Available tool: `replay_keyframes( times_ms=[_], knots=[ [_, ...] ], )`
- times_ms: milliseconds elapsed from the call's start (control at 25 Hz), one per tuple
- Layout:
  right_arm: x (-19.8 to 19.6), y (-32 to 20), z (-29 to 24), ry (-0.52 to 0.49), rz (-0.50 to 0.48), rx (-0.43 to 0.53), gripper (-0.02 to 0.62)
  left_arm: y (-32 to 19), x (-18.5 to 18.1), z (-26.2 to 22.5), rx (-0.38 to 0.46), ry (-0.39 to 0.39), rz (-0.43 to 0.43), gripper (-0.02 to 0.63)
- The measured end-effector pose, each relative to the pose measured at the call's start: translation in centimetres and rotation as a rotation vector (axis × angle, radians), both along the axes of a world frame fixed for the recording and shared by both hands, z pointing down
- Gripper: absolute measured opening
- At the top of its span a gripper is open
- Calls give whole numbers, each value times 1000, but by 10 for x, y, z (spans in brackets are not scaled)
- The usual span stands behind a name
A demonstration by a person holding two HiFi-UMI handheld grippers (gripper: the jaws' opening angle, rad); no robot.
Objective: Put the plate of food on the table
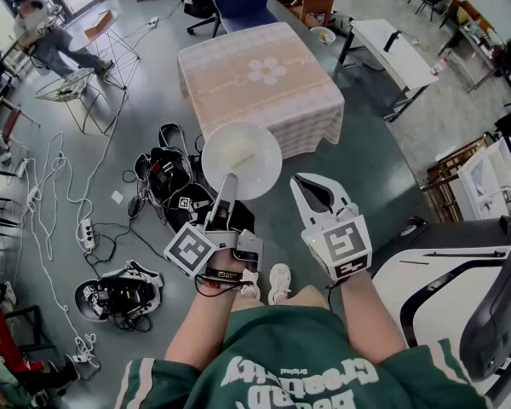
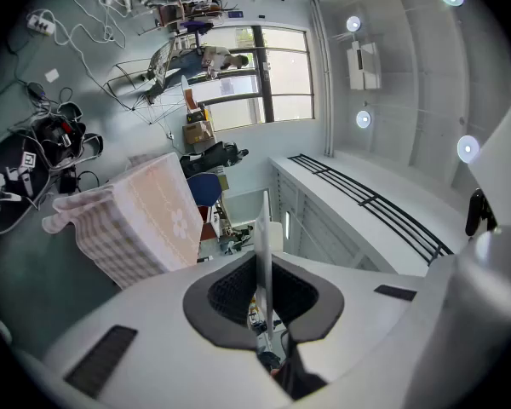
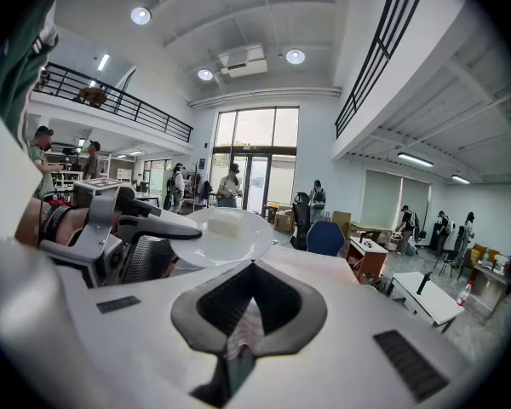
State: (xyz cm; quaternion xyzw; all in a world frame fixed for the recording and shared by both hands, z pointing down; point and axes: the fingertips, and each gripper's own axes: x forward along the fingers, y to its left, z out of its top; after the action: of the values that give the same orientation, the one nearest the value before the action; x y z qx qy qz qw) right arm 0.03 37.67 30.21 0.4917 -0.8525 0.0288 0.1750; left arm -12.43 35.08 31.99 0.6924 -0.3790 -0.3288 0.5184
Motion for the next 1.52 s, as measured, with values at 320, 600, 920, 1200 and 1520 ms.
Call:
replay_keyframes(
  times_ms=[320,600,920,1200,1520],
  knots=[
    [-3,2,-1,-23,12,21,14,-5,-2,-5,8,9,14,26],
    [0,1,-4,-32,18,25,14,-4,0,-8,11,12,16,26],
    [8,2,-6,-39,7,37,14,-6,10,-9,14,4,15,26],
    [32,2,-6,-60,3,51,14,-9,25,-14,27,9,-7,26],
    [51,2,-5,-69,3,64,14,-8,31,-19,48,11,-33,26]
  ],
)
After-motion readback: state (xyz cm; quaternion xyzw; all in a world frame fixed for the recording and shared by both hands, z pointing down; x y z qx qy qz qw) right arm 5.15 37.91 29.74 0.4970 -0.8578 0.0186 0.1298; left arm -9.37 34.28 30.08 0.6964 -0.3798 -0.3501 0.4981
